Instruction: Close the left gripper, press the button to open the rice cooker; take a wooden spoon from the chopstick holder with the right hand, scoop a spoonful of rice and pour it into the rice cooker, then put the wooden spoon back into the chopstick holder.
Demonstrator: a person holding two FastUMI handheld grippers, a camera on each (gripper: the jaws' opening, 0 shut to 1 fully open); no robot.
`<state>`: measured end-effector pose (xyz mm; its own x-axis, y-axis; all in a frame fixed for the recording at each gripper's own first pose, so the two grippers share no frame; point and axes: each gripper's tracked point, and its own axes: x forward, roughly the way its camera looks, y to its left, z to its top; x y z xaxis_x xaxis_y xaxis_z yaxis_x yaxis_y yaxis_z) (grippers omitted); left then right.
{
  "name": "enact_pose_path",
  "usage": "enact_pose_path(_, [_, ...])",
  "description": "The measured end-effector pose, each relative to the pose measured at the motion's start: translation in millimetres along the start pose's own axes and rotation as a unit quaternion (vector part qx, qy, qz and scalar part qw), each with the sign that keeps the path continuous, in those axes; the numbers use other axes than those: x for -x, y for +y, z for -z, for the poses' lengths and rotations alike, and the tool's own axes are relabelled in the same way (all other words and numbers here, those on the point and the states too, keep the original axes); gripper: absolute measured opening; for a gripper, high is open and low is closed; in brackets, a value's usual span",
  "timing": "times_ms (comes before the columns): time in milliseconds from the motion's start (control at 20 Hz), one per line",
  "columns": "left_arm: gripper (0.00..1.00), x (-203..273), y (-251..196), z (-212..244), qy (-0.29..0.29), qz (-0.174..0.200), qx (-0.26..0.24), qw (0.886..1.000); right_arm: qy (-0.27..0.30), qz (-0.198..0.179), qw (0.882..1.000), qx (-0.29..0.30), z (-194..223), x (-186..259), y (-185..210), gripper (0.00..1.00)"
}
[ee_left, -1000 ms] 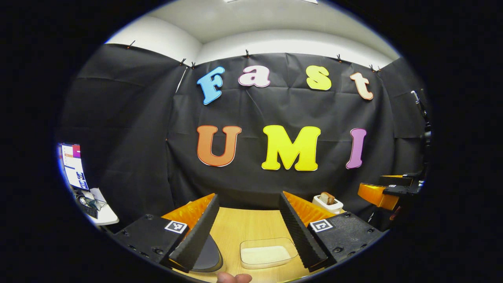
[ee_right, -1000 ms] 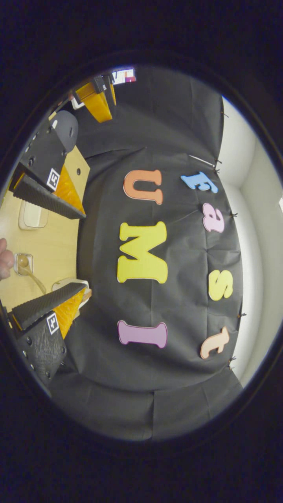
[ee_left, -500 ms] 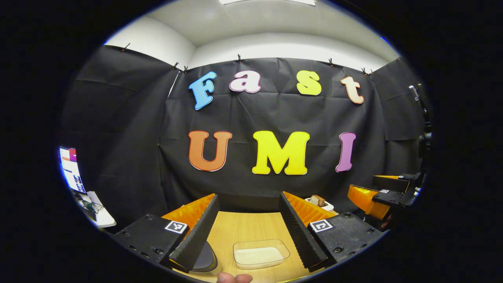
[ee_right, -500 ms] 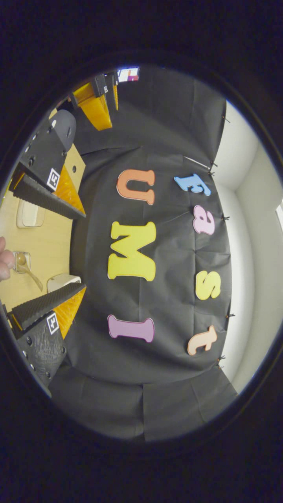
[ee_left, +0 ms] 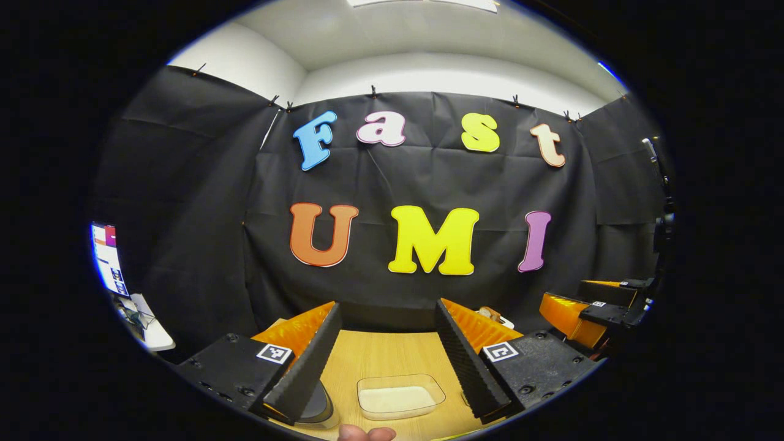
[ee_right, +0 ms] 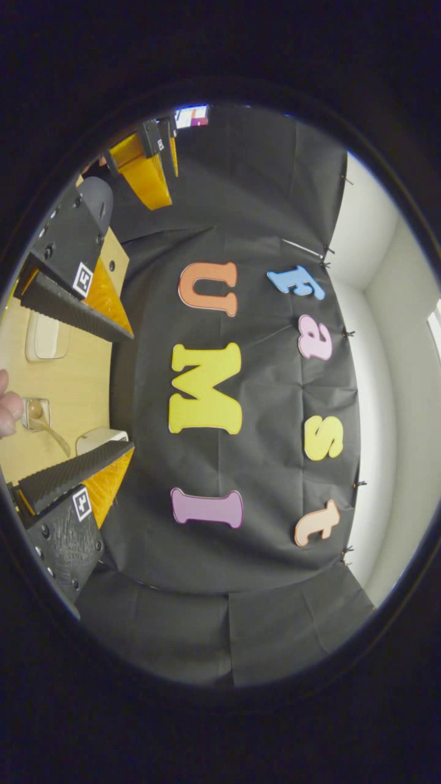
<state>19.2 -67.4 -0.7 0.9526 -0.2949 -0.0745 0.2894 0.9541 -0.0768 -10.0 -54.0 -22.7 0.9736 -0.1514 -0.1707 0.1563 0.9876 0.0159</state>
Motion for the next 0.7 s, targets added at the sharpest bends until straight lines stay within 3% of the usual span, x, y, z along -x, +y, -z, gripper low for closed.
enact_pose_path(700, [0.97,0.6,-7.3,-1.7,-0.003,0.007,-0.012,1.000,-0.001,0.019,1.000,-0.003,2.2,9.9,-11.5,0.96])
